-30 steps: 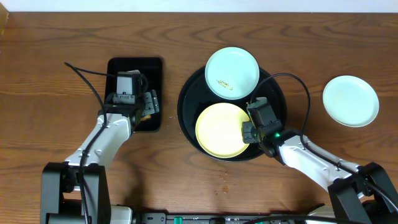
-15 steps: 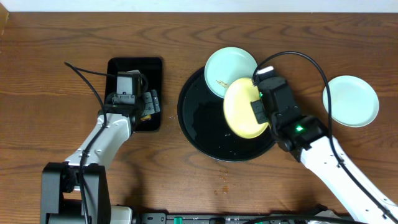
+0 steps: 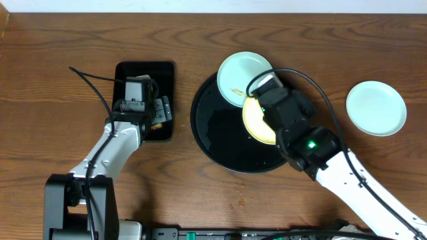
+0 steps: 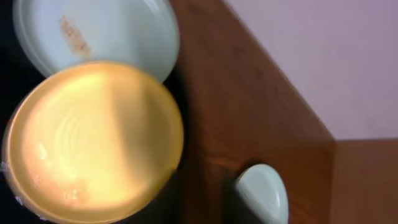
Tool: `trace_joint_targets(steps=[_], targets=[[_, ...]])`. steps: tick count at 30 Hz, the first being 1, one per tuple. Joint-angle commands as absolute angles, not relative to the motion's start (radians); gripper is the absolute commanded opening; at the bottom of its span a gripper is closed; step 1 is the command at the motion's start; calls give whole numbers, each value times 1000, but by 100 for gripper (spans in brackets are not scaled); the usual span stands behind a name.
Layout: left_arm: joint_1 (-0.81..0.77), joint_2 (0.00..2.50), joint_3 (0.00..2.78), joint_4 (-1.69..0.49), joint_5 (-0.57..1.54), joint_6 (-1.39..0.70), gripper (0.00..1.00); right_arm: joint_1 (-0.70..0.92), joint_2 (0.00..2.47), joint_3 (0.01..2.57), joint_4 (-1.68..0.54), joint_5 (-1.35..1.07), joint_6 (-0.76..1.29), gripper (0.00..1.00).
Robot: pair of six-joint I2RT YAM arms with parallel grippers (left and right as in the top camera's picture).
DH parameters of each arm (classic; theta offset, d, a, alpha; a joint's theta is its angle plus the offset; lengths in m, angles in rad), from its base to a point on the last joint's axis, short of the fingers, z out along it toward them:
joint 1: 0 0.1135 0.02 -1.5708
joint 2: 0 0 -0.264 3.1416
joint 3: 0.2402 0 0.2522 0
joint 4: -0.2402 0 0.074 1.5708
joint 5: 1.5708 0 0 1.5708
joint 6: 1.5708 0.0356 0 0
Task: Clean dirty plates on tray and stack at the side
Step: 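Lift the yellow plate by its rim with the right gripper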
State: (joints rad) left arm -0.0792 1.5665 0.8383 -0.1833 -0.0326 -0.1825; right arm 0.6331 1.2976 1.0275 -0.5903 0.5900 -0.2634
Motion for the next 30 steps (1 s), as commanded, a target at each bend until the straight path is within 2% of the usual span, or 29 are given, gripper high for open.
trace_joint_targets(steps=[1, 2, 5, 9, 17, 24, 30], targets=[[-74, 1573, 832, -187, -45, -179, 86, 576, 1298, 1046, -648, 334, -101, 67], [-74, 1573, 832, -187, -45, -180, 87, 546, 1302, 1045, -664, 242, -78, 73], [-74, 1573, 832, -187, -45, -179, 86, 445, 1318, 1045, -682, 45, -75, 79], [-74, 1573, 832, -187, -45, -179, 86, 332, 1334, 1045, -689, -32, -75, 72], [-74, 1573, 832, -187, -45, -179, 87, 112, 1440, 1044, -699, -197, -121, 48], [-74, 1573, 832, -187, -45, -179, 87, 30, 1607, 1044, -654, -200, -140, 47], [-74, 1573, 832, -187, -45, -179, 87, 24, 1688, 1044, -543, -201, -139, 47]])
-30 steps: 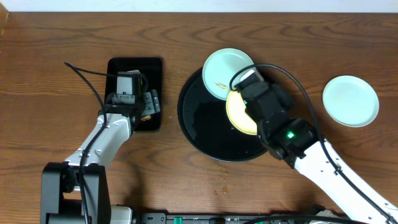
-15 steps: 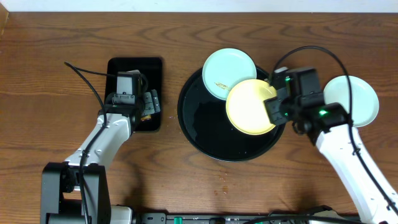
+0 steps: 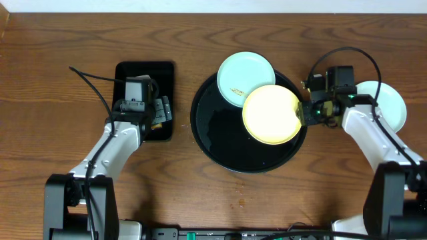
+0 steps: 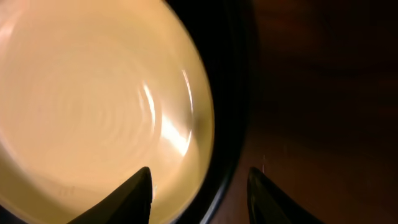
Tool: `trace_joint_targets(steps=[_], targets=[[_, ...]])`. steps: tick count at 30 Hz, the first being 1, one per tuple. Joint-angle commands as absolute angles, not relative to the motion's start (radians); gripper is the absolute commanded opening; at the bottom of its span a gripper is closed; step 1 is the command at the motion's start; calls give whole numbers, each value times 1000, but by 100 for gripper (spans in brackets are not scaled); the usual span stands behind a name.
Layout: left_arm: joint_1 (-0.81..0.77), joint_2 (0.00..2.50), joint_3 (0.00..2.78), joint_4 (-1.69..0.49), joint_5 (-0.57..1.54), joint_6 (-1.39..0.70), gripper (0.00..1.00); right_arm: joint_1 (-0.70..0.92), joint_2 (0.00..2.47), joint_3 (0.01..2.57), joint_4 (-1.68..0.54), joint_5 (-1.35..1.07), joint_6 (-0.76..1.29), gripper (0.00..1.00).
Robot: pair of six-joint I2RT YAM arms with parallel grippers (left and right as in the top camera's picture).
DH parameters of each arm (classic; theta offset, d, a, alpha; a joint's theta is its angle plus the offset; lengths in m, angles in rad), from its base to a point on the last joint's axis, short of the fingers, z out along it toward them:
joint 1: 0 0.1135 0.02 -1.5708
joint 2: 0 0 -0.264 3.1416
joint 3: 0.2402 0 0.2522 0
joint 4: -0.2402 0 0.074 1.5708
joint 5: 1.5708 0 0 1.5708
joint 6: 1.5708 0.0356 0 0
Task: Clean dirty plates on tray and stack at the side
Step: 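Lift the yellow plate by its rim with the right gripper, then carry the yellow plate right and stack it on the pale green plate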
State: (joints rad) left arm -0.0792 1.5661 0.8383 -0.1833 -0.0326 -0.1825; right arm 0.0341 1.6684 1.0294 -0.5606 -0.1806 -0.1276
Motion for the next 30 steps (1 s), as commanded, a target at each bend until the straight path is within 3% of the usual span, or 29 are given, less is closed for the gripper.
trace_joint_targets(steps=[1, 8, 11, 16, 26, 30], targets=[[-74, 1573, 832, -187, -45, -179, 87, 24, 1696, 1044, -537, -206, -139, 47], [-74, 1573, 832, -187, -45, -179, 87, 35, 1789, 1044, -493, -252, -139, 37], [-74, 1573, 832, -187, -45, -179, 87, 36, 1829, 1044, -474, -257, -135, 20], [-74, 1573, 832, -187, -45, -179, 87, 34, 1813, 1057, -437, -260, -135, 1], [-74, 1573, 832, -187, -45, -179, 87, 75, 1490, 1136, -556, -242, -136, 1], [-74, 1573, 832, -187, -45, -179, 87, 170, 1321, 1136, -606, -37, -136, 1]])
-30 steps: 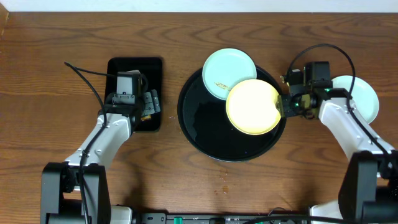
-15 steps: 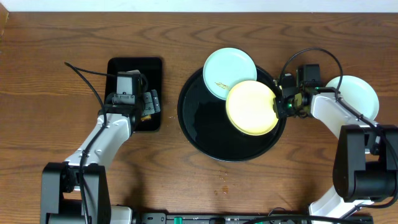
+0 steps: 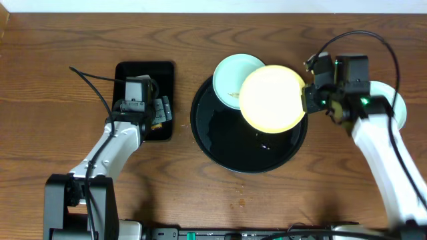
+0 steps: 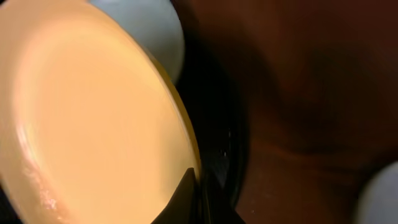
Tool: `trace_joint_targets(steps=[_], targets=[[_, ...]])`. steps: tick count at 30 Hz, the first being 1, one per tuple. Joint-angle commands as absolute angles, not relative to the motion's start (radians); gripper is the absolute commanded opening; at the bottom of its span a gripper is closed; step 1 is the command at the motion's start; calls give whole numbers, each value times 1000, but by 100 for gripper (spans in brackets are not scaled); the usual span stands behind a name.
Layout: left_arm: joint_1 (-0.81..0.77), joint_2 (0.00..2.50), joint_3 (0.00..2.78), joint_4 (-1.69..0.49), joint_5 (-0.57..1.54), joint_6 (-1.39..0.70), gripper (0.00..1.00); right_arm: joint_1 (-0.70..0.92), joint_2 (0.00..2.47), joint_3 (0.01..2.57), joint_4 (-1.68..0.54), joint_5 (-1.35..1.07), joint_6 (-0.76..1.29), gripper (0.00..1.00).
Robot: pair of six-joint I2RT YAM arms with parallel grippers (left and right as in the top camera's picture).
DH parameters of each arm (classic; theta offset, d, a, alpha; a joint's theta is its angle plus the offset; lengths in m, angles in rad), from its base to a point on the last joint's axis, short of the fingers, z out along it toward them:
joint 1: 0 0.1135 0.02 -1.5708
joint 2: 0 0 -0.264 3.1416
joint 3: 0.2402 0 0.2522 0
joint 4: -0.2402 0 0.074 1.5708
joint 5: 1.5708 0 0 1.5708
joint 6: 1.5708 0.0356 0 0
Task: Clean dirty plates on tray and stack at the side
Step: 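Carry the yellow plate right and stack it on the pale green plate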
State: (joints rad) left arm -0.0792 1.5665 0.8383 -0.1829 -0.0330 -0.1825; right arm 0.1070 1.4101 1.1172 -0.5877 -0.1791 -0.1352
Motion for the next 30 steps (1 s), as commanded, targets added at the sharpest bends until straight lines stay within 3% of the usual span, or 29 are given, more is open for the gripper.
trace_joint_targets(steps=[1, 10, 17, 23, 30], targets=[[-74, 1573, 832, -187, -45, -179, 87, 211, 1279, 1136, -614, 50, -136, 1], [-74, 1573, 832, -187, -45, -179, 87, 667, 1137, 1135, -634, 868, -147, 1], [-74, 1573, 832, -187, -45, -179, 87, 871, 1273, 1135, -592, 1209, -212, 1], [-74, 1573, 832, -187, -45, -179, 87, 918, 1443, 1135, -536, 1335, -268, 1], [-74, 1573, 832, -187, -45, -179, 87, 897, 1515, 1135, -506, 1242, -285, 1]])
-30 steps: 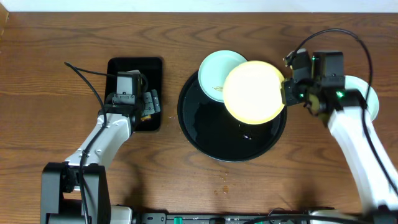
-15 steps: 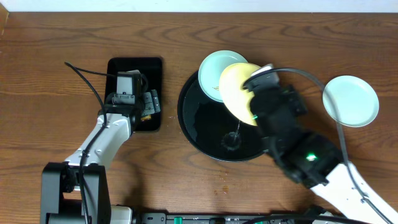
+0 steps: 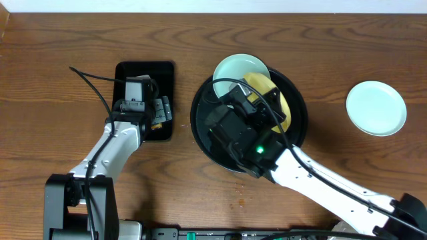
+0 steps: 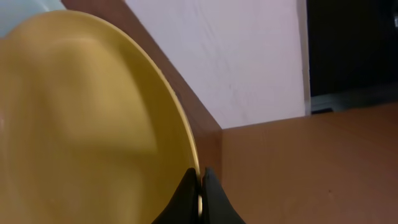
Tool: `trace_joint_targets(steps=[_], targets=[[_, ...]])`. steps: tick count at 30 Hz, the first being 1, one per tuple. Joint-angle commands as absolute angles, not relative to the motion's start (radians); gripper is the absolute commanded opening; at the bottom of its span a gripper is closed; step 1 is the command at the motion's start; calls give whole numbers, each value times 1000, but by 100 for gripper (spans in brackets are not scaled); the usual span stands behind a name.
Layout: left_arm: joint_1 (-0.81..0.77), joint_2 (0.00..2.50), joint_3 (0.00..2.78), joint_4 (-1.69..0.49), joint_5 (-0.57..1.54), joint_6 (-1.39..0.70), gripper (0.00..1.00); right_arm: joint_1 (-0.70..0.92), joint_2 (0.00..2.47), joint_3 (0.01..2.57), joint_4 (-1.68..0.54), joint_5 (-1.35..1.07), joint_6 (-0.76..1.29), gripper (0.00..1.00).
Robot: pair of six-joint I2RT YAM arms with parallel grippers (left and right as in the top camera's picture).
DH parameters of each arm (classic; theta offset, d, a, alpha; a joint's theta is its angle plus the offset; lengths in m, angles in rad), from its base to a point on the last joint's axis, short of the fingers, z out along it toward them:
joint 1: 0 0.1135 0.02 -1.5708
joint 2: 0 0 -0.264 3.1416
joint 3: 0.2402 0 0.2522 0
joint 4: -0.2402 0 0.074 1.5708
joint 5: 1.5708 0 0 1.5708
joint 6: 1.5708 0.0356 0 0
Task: Clean dirty plates on tray and stack at the side
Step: 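Carry the yellow plate right and stack it on the pale green plate, then move the right gripper to the pale green plate's top rim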
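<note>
The yellow plate [image 3: 272,101] is held tilted on edge over the round black tray [image 3: 207,127]. My right gripper [image 4: 200,172] is shut on its rim, and the yellow plate [image 4: 87,124] fills the left of the wrist view. In the overhead view the right gripper [image 3: 259,100] lies mostly under its own arm above the tray. A pale green plate [image 3: 233,69] with brown smears rests on the tray's far rim. My left gripper [image 3: 155,110] sits inside the black rectangular bin [image 3: 127,70]; how its jaws stand is hidden.
A clean pale green plate [image 3: 375,108] lies on the wooden table [image 3: 53,60] at the right. Something yellowish lies in the bin by the left gripper. Crumbs dot the table in front of the tray. A white wall [image 4: 236,56] runs behind the table.
My right arm has moved from the tray's right side to above its middle. The yellow plate, then raised and nearly flat, now stands steeply tilted. The left arm has not moved.
The yellow plate first lay on the tray with my right gripper above it. Then the gripper was open at the plate's right rim. Then it was shut on the rim with the plate lifted, and now holds it tilted over the tray.
</note>
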State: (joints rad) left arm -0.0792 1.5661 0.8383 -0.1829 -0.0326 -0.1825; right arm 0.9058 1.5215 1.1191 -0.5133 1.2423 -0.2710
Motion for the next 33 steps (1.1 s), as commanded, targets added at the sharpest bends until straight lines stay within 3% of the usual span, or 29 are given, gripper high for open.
trace_joint_targets(steps=[1, 7, 18, 27, 33], targets=[[-74, 1573, 832, -187, -45, -179, 87, 886, 1512, 1135, -504, 1198, -285, 1], [-74, 1573, 832, -187, -45, -179, 87, 697, 1483, 1135, -540, 796, -241, 1], [-74, 1573, 832, -187, -45, -179, 87, -81, 1472, 1135, -582, -215, -31, 1], [-74, 1573, 832, -187, -45, -179, 87, -586, 1521, 1135, -515, -289, 39, 1], [-74, 1573, 832, -187, -45, -179, 87, -733, 1641, 1133, -459, -290, 97, 1]])
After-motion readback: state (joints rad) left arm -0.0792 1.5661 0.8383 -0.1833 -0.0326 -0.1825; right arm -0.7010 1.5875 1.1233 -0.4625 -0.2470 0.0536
